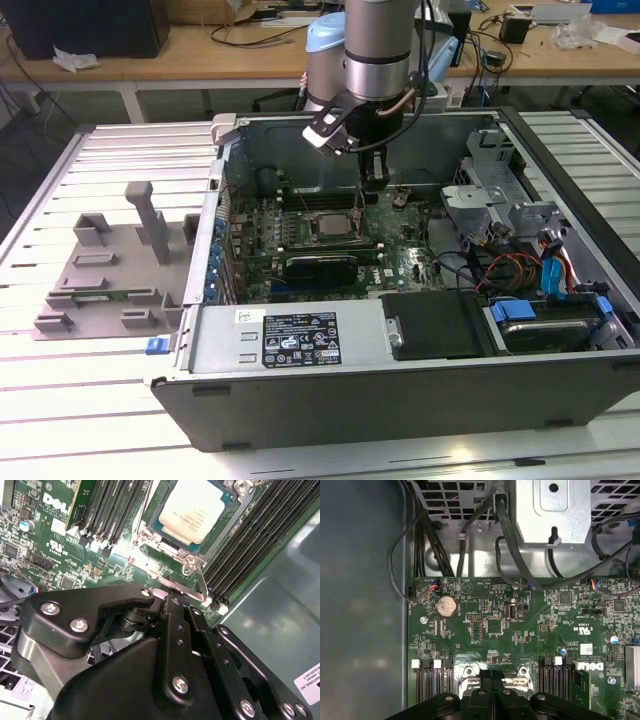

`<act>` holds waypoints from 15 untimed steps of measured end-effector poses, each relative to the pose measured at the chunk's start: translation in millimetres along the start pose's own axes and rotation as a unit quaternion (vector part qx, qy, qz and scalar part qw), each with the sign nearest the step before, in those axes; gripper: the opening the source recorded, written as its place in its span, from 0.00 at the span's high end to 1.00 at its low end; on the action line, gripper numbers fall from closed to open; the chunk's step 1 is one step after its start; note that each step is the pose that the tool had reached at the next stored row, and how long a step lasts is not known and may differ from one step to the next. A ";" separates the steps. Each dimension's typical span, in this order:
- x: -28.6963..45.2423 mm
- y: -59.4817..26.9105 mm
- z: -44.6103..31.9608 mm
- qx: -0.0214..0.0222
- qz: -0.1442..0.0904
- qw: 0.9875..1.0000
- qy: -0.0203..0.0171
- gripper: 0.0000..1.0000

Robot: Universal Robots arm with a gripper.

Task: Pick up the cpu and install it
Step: 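Close the cpu cover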

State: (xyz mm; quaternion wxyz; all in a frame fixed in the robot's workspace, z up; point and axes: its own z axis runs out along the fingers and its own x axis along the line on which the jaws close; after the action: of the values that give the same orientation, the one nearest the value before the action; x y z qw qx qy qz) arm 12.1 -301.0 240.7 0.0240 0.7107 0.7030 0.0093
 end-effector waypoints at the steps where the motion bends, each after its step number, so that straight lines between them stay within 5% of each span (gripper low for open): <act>1: 0.0 -0.8 0.3 0.000 0.000 1.000 0.000 0.89; 4: 0.0 -3.5 2.2 0.000 0.000 1.000 0.000 0.89; 7: -0.1 -3.9 3.3 0.004 0.000 1.000 0.000 0.89; 8: 0.0 -3.6 3.6 0.008 0.000 1.000 0.001 0.89; 15: 0.0 -5.6 3.6 0.009 0.000 1.000 0.000 0.89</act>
State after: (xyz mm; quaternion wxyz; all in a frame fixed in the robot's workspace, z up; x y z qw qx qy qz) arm 6.6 -301.0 236.8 0.0174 0.7106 0.7034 0.0034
